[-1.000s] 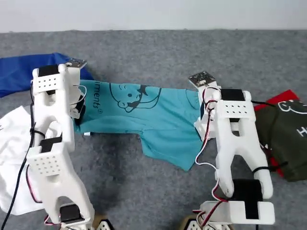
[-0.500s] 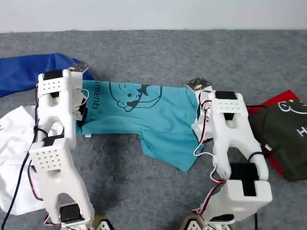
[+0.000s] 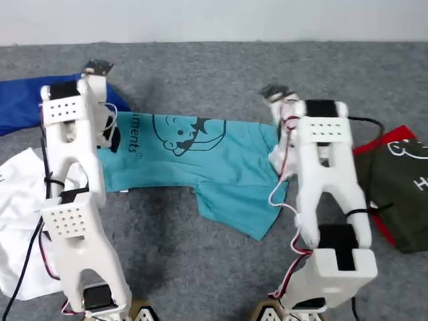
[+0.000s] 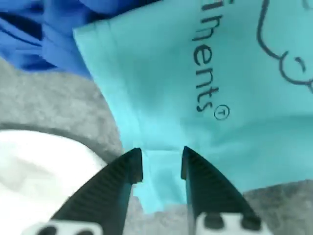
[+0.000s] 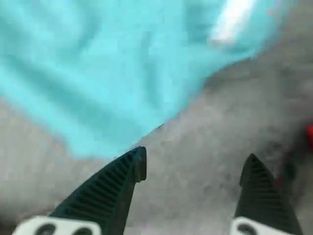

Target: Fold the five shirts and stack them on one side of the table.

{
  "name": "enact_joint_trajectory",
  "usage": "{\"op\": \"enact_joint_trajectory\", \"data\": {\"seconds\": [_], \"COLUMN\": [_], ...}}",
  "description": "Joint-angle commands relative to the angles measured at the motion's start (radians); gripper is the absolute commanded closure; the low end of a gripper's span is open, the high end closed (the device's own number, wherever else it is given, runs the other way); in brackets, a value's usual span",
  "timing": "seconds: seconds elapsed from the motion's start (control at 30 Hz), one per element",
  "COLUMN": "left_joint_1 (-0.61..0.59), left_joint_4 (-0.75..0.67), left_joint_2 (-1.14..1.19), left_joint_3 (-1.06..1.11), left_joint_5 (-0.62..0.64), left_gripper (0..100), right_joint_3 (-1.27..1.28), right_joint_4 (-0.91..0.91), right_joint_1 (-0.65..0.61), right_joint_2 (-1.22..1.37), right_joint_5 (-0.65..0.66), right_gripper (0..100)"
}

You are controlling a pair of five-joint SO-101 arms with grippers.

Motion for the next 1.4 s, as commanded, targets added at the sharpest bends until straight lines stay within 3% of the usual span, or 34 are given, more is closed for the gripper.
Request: {"op": "enact_joint_trajectory", "data": {"seconds": [0.0,0.17,0.33,0.5,0.7,1.03,1.27,1.37], "left_joint_1": [-0.005,0.005,0.003,0.034,0.055,0.046,0.048,0.046], "left_joint_4": [0.037,0.037,0.037,0.037,0.037,0.037,0.037,0.037], "left_joint_2": [-0.020,-0.021,-0.021,-0.021,-0.020,-0.020,-0.020,-0.020], "left_joint_3": [-0.120,-0.147,-0.145,-0.131,-0.130,-0.130,-0.130,-0.130], "left_joint_5": [-0.002,0.003,0.061,0.064,0.064,0.064,0.064,0.064], "left_gripper": [86,86,86,86,86,86,86,86], "right_joint_3": [-0.040,0.017,0.235,0.509,0.720,0.873,0.922,0.919], "right_joint_4": [0.131,0.151,0.125,-0.077,-0.272,-0.559,-0.631,-0.631], "right_joint_1": [-0.097,-0.272,-0.429,-0.403,-0.390,-0.325,-0.282,-0.278], "right_joint_2": [-0.012,-0.059,-0.189,-0.309,-0.374,-0.371,-0.381,-0.381], "right_joint_5": [0.081,0.150,0.204,0.259,0.396,0.554,0.594,0.594], "right_gripper": [68.5,68.6,69.6,78.6,72.9,73.7,97.4,97.9]}}
